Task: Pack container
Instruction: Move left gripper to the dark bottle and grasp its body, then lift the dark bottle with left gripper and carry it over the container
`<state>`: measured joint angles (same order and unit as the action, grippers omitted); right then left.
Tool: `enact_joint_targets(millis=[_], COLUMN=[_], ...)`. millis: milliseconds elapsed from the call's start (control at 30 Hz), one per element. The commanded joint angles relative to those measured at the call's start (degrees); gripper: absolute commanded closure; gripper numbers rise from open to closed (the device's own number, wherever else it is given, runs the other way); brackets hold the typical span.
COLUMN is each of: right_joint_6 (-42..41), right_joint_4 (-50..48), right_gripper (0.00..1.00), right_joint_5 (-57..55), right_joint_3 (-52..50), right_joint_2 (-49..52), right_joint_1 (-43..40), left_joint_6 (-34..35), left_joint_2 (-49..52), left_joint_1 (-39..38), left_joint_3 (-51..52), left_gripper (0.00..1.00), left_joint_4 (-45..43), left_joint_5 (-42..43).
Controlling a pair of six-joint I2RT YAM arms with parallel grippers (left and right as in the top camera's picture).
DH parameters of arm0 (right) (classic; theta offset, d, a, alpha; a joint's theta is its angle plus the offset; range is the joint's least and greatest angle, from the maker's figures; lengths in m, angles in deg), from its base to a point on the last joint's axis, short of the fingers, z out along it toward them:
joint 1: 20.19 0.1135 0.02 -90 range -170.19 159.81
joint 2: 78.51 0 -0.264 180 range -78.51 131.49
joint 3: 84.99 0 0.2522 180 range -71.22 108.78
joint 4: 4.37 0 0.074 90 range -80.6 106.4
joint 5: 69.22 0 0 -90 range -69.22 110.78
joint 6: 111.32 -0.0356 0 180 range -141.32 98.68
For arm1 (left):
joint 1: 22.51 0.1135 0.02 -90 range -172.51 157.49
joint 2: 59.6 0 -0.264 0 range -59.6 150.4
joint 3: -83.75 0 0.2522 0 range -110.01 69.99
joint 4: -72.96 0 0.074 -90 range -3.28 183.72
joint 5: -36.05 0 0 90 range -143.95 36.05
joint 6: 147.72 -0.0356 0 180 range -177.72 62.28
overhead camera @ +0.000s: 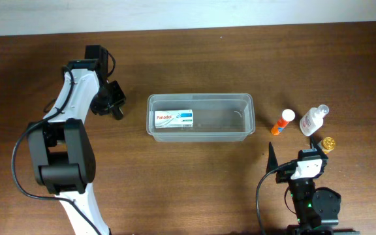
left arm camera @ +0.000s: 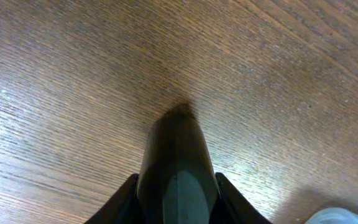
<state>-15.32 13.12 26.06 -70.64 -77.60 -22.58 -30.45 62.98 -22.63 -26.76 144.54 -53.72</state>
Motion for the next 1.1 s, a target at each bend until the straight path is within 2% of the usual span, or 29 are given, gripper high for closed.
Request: enact_joint_targets(millis=[0, 233, 567, 633, 767, 1033, 1067], right_joint_6=[-0.3, -0.2, -0.3, -0.3, -0.2, -0.2, -0.2], right_joint_4=[0.4, 0.4, 0.4, 0.4, 0.4, 0.4, 0.4], right_gripper=[0.02, 0.02, 0.01, 0.02, 0.02, 0.02, 0.02], right_joint_5=[-0.1, -0.1, -0.1, -0.1, -0.1, -0.1, -0.1], right_joint_3=[-0.3, -0.3, -0.3, -0.3, -0.3, -0.3, -0.3], right_joint_2=[-0.5, -0.5, -0.5, -0.5, -0.5, -0.5, -0.5], right_joint_1=[-0.4, -0.4, -0.4, -0.4, -0.4, -0.4, -0.4], left_joint_6=[-1.9, -6.4, -7.6, -7.5, -5.8, -1.5, -0.9], left_joint_2=[-0.5, -0.7, -5.7, -7.4, -9.9, -10.6, -10.3], left_joint_1=[0.2, 0.1, -3.8, -6.3, -11.7, -26.0, -27.8], left_joint_3=[-0.6, -3.1, -23.0, -28.6, -33.9, -35.3, -35.3], left_gripper=[0.72, 0.82, 0.81, 0.81, 0.81, 0.79, 0.76], left_joint_4=[0.0, 1.7, 18.5, 23.5, 27.6, 24.6, 23.9], left_joint_5=[0.6, 0.7, 2.0, 3.4, 3.5, 3.4, 3.4])
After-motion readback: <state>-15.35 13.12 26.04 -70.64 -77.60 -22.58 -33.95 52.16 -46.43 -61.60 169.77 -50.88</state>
